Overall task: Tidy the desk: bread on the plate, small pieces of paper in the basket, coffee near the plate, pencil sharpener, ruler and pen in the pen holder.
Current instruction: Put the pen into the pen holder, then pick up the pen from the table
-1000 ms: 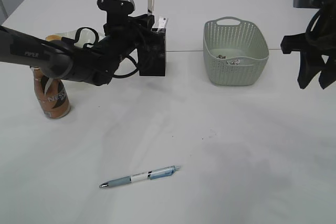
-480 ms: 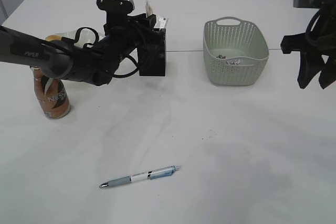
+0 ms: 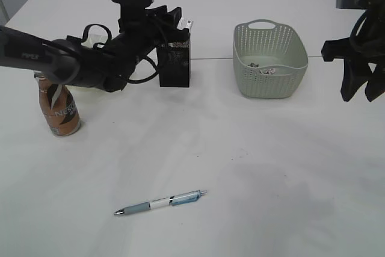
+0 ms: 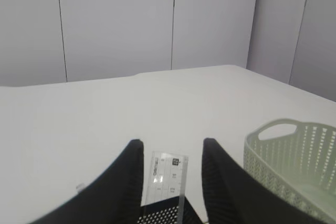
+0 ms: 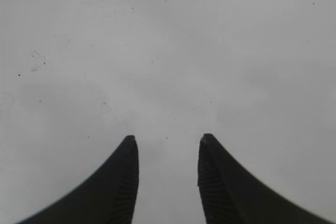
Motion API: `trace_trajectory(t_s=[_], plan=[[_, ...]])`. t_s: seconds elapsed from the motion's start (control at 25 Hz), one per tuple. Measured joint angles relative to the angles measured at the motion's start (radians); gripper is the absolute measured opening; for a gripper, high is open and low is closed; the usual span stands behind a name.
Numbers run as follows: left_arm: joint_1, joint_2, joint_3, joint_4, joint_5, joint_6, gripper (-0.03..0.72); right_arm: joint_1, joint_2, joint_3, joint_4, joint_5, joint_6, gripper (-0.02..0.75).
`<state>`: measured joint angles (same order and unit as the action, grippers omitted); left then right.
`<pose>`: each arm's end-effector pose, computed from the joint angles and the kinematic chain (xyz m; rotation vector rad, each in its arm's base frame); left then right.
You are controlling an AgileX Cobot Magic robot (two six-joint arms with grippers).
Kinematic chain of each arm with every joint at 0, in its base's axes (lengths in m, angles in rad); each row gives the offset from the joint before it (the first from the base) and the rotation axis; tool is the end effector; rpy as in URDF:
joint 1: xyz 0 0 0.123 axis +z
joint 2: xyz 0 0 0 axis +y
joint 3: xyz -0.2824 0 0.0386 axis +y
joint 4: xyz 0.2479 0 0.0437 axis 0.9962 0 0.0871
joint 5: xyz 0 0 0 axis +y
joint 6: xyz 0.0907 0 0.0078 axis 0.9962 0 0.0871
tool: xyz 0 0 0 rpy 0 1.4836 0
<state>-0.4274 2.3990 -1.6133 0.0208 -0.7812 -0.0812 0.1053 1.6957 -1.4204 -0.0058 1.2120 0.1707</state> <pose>0.4827 -0.2213 0.1484 0.2813 1.4751 -0.4093 0.3374 0.0352 0.2833 0.0948 2.9701 0.0267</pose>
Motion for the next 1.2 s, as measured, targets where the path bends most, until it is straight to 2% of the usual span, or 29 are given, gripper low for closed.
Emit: trace_trajectory(t_s=[0.24,0.4,0.8,1.2], plan=[[0.0,-0.104,0.0,0.04,0.155,0.0,0.279,0.0,0.0,0.0,0.0,0.0,0.0,0.283],[0.0,-0.191,0.0,0.044,0.376,0.0,0.279,0.0,0.0,0.0,0.0,0.002,0.0,0.283],[0.0,-0.447,0.0,0.047,1.142,0.003,0.279,0.0,0.0,0.0,0.0,0.008,0.0,0.283],[-0.002,-0.539,0.0,0.027,1.817,0.161,0.278,0.0,0.0,0.0,0.015,0.008,0.0,0.283]])
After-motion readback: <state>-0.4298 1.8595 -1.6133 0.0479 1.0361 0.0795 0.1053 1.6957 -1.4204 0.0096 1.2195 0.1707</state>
